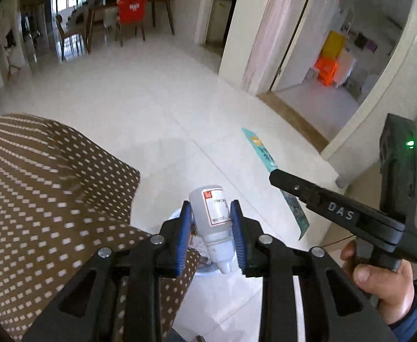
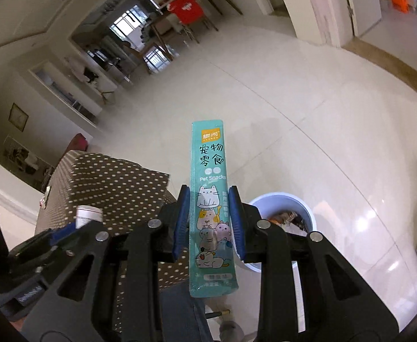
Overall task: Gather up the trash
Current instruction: 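Carry the bottle and teal tube to the blue bin and release both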
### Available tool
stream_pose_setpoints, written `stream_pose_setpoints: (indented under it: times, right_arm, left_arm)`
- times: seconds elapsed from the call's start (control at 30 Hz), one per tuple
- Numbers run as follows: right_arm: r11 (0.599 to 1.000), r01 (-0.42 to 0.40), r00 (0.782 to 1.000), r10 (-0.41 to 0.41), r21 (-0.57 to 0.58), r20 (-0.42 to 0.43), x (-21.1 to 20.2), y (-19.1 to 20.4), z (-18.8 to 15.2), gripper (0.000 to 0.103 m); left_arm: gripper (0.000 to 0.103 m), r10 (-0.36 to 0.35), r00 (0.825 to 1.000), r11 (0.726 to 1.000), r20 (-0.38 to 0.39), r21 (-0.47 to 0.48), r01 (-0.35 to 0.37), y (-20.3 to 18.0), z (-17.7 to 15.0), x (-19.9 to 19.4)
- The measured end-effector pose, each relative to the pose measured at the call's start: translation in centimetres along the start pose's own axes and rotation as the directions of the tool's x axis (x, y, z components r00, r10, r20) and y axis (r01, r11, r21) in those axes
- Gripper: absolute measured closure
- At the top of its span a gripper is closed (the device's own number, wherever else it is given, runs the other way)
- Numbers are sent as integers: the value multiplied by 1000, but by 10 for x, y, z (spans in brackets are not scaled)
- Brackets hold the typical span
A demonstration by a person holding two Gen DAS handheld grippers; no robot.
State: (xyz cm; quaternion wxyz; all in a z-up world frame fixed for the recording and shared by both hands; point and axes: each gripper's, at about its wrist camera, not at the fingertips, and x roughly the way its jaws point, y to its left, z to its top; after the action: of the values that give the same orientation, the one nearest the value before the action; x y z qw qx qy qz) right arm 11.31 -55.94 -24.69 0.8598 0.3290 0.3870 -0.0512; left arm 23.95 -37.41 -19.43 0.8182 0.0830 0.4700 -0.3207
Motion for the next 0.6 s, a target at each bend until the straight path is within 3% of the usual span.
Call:
stream_pose_setpoints:
  times: [0.23, 0.27, 0.3, 0.33, 0.37, 0.4, 0.6]
  right_arm:
    - [998, 11, 998, -7, 63, -59, 31, -21, 8, 72]
    - [996, 19, 998, -13, 84, -64, 34, -26, 10, 65]
    - [995, 24, 998, -19, 100, -58, 36, -25, 13, 35]
    - [994, 29, 998, -23, 110, -51, 35, -28, 12, 25]
    - [992, 33, 998, -26, 120, -55, 35, -33, 12, 25]
    - [992, 34, 998, -27, 125, -57, 33, -32, 13, 25]
    - [990, 62, 998, -58, 128, -37, 21, -39, 14, 10]
  left_arm:
    - [75, -11, 991, 1000, -132, 20, 14, -6, 14, 56]
    - [74, -12, 988, 1000, -151, 22, 15, -3, 13, 62]
    - [63, -7, 985, 1000, -170, 27, 12, -3, 12, 67]
    - [52, 3, 983, 1000, -184, 27, 2, -3, 13, 73]
    - [30, 11, 982, 1000, -187, 16, -8, -2, 13, 75]
    - [23, 10, 984, 1000, -179, 4, -10, 0, 12, 75]
    - [19, 10, 989, 999, -149, -30, -15, 2, 12, 65]
